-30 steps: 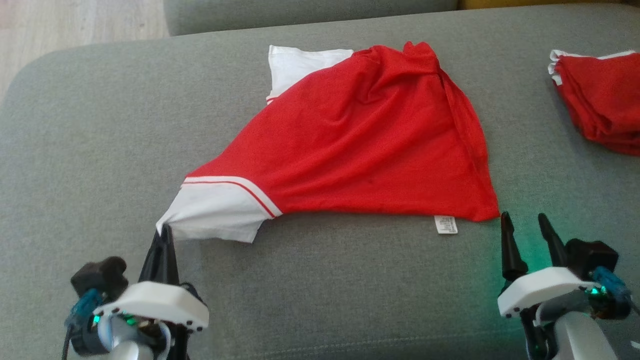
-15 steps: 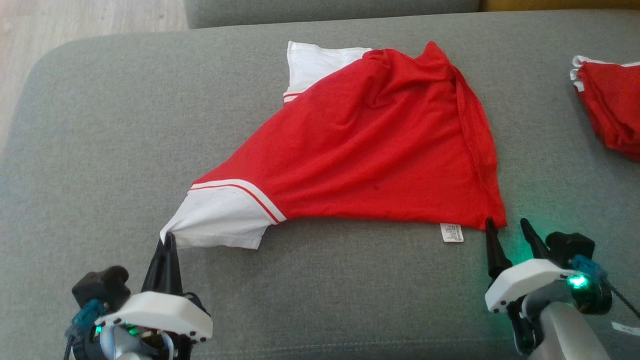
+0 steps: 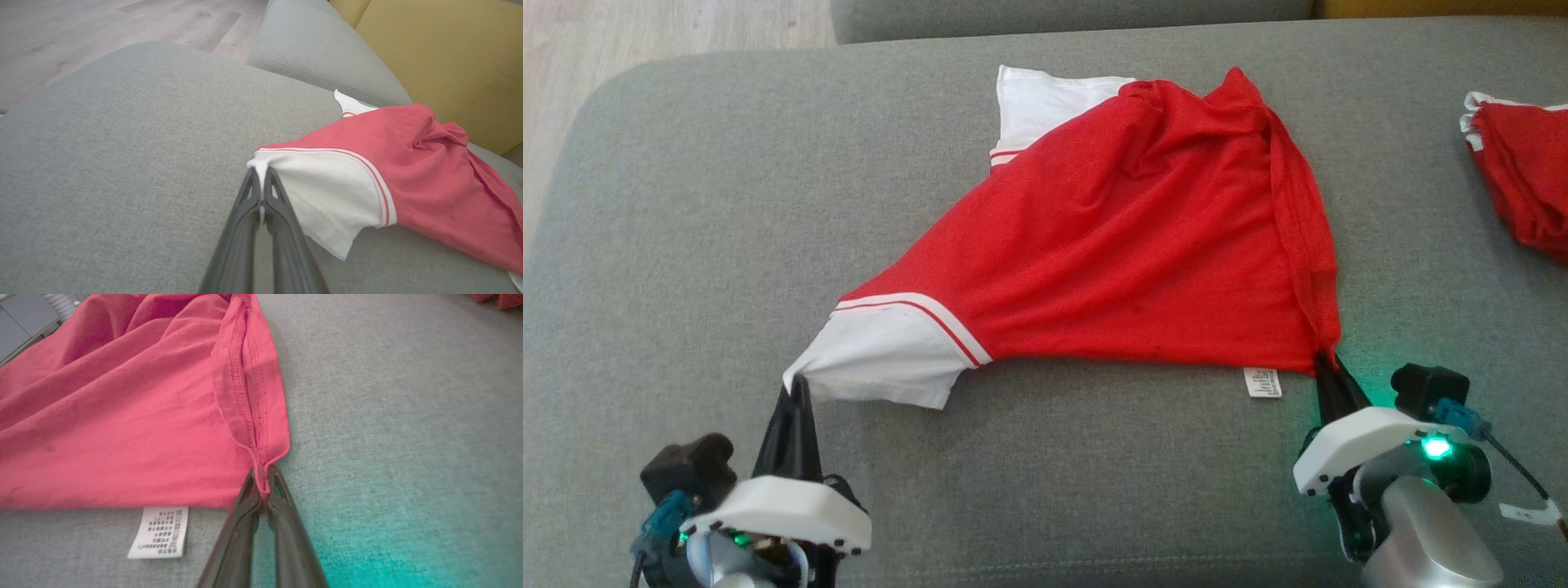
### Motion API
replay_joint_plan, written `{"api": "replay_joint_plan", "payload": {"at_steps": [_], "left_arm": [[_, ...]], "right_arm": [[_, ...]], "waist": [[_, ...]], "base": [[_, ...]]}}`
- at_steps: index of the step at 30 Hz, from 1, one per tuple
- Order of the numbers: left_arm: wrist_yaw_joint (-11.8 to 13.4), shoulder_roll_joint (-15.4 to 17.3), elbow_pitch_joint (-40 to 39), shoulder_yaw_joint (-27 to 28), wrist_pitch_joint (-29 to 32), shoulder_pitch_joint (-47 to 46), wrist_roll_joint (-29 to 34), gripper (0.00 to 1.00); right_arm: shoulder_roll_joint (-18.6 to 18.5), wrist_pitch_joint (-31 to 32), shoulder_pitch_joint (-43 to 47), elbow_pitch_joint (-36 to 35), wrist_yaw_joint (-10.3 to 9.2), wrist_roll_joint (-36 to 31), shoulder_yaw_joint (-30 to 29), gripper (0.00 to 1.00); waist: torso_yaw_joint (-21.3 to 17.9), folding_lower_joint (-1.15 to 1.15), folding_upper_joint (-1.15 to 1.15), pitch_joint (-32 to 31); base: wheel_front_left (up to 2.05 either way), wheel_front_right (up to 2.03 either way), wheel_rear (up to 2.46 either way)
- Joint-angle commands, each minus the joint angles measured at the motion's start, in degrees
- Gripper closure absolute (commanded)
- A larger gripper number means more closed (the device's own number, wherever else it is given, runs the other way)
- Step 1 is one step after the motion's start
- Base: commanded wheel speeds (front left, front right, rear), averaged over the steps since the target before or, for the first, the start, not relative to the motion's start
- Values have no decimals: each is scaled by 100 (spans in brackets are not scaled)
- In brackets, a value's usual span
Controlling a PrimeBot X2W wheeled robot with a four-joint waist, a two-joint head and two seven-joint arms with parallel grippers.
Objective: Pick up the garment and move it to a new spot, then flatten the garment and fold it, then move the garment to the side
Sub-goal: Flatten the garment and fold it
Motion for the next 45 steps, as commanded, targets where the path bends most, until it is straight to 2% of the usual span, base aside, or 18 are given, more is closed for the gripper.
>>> {"api": "replay_joint_plan", "payload": {"at_steps": [1, 7, 15, 20, 24, 29, 35, 40, 45], "left_arm": [[-25, 61, -203, 180, -88, -282, 45, 100], [-102, 70, -471, 207, -324, -500, 71, 100], [-238, 207, -1124, 292, -449, -912, 118, 100], [-231, 492, -1812, 422, -264, -1291, 267, 100], [-240, 835, -2414, 556, 47, -1726, 448, 100], [-311, 1255, -3073, 700, 504, -2475, 658, 100], [-489, 1684, -3459, 801, 993, -3520, 840, 100], [-665, 1905, -3539, 733, 1376, -4418, 914, 100], [-691, 1801, -3201, 626, 1553, -4709, 727, 100]], "right_arm": [[-8, -81, -156, -33, 36, 95, 230, 100], [-8, -255, -334, -282, 36, 371, 479, 100], [-8, -219, -474, -1298, 36, 752, 847, 100], [-38, 174, -505, -2601, 36, 1140, 969, 100], [-272, 647, -444, -3838, 36, 1344, 907, 100], [-571, 1260, -330, -5297, 36, 1453, 665, 100], [-694, 1866, -208, -6774, 36, 1405, 222, 100], [-665, 2335, -131, -7759, 36, 1333, -264, 100], [-552, 2638, -140, -7834, 36, 1361, -288, 100]], "waist": [[-19, 0, 0, -15], [-77, 0, 0, -117], [-167, 0, 0, -370], [-241, 0, 0, -610], [-271, 0, 0, -804], [-280, 0, 0, -947], [-318, 0, 0, -995], [-339, 0, 0, -920], [-325, 0, 0, -635]], "base": [[0, 0, 0], [0, 0, 0], [0, 0, 0], [0, 0, 0], [0, 0, 0], [0, 0, 0], [0, 0, 0], [0, 0, 0], [0, 0, 0]]}}
